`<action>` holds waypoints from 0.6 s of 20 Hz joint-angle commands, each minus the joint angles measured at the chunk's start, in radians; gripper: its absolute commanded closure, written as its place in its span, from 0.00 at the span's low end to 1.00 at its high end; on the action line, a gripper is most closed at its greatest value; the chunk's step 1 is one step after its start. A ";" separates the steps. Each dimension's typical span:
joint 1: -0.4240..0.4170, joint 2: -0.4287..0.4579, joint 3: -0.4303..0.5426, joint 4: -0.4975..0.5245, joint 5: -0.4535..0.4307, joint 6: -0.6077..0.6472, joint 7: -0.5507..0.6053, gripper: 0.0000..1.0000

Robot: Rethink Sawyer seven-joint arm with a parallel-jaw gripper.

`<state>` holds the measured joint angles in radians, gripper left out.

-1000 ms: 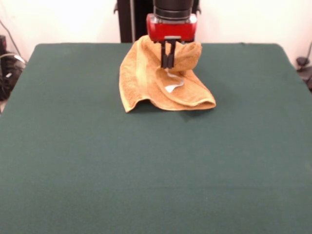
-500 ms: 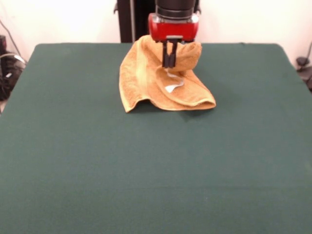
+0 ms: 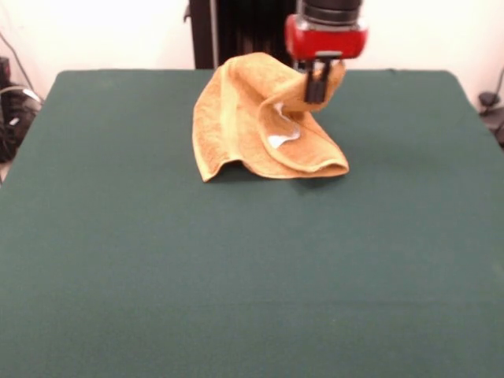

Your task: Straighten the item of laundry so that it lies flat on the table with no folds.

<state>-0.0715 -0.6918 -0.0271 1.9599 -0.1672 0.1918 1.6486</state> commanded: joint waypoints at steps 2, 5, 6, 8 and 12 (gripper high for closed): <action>0.125 0.028 -0.047 -0.017 0.150 0.063 0.314 1.00; 0.122 0.029 -0.050 -0.006 0.169 0.052 0.287 1.00; 0.121 0.029 -0.050 -0.003 0.173 0.049 0.278 1.00; 0.120 0.028 -0.050 0.002 0.181 0.043 0.260 1.00; 0.115 0.028 -0.048 0.005 0.190 0.025 0.245 1.00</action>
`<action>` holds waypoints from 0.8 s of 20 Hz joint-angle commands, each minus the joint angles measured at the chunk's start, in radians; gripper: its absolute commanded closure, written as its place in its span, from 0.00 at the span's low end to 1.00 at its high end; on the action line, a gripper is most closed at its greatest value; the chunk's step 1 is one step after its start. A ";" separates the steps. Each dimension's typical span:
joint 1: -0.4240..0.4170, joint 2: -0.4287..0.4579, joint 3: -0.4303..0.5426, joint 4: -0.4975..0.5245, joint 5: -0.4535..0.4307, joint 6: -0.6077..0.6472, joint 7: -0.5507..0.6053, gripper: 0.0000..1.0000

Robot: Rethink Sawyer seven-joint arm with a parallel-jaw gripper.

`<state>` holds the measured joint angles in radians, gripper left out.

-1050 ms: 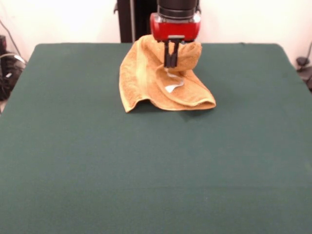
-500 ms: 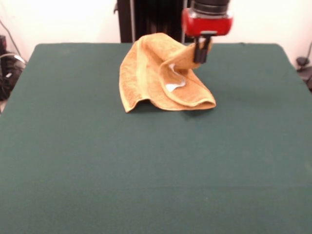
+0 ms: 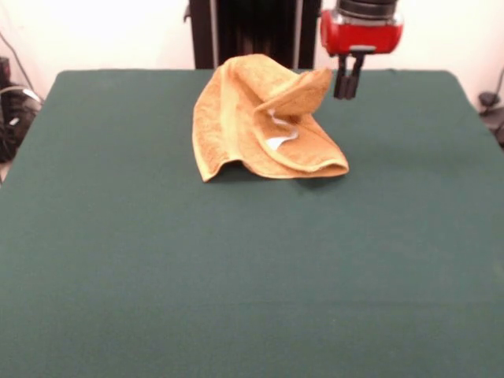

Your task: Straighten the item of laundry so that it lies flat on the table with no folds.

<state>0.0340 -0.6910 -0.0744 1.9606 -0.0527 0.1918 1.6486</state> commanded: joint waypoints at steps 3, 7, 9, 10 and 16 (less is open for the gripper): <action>-0.008 0.021 0.001 0.000 0.063 0.006 0.224 1.00; -0.053 -0.005 0.017 0.032 0.046 -0.011 0.206 1.00; -0.063 -0.012 0.022 0.037 0.039 -0.010 0.197 1.00; -0.065 -0.016 0.024 0.037 0.034 -0.004 0.191 1.00; -0.066 -0.019 0.022 0.023 0.030 0.009 0.185 1.00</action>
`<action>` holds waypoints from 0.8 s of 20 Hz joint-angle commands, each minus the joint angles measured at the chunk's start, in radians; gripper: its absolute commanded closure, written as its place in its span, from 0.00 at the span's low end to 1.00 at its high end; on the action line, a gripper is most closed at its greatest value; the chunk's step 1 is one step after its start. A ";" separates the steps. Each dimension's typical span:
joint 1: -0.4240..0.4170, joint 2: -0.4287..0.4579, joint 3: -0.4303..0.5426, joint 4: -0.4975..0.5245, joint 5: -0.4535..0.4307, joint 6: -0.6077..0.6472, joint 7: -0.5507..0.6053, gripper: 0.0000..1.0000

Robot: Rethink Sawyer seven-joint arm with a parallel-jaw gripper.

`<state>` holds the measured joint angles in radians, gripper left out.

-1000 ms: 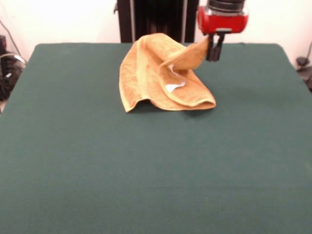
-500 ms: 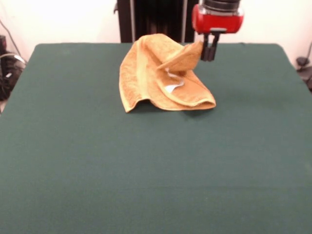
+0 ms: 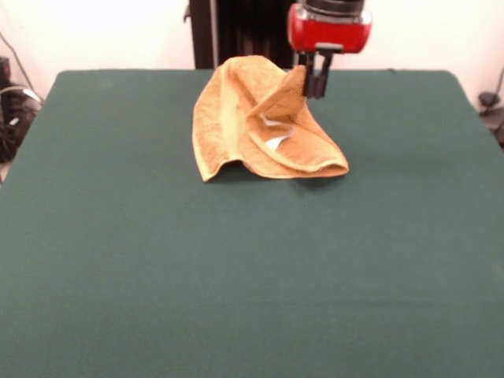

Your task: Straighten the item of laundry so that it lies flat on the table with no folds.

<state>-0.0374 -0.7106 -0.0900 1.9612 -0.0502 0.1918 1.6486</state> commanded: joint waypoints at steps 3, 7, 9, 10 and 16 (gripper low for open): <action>0.006 -0.002 0.040 0.024 0.021 0.012 0.179 1.00; 0.010 -0.003 0.037 0.019 0.018 0.014 0.175 1.00; 0.010 -0.003 0.034 0.019 0.017 0.016 0.175 1.00; 0.009 -0.005 0.034 0.021 0.017 0.019 0.174 1.00; 0.010 -0.068 0.025 0.032 0.017 0.097 0.154 1.00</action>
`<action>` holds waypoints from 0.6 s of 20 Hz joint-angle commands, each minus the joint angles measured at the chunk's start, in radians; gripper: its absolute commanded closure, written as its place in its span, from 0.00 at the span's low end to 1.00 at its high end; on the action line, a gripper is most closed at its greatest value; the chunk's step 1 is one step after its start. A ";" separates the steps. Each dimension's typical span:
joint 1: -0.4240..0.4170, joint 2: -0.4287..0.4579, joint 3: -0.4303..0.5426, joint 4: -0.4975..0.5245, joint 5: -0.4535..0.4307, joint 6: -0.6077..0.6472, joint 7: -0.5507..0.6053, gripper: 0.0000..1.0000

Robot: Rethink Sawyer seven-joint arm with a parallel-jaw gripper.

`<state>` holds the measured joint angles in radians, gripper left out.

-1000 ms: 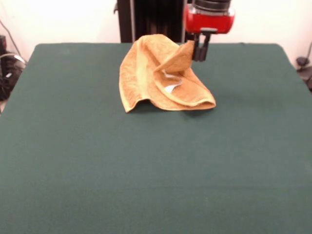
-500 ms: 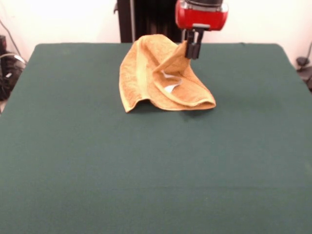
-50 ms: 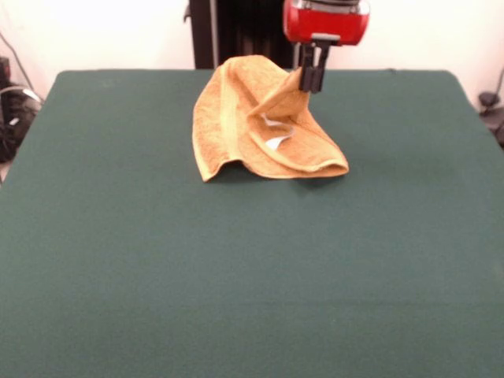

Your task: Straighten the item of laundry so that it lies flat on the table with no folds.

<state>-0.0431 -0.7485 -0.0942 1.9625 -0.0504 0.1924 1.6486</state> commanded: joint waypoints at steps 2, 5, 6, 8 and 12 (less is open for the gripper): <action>0.015 -0.071 0.025 0.033 0.020 0.153 0.140 1.00; 0.013 -0.125 0.015 0.038 0.015 0.220 0.120 1.00; 0.012 -0.137 0.014 0.037 0.013 0.236 0.116 1.00; 0.009 -0.153 0.011 0.028 0.012 0.271 0.110 1.00; 0.003 -0.174 0.015 0.023 0.006 0.312 0.105 1.00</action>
<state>-0.0434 -0.8832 -0.1037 1.9641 -0.0511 0.3507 1.6486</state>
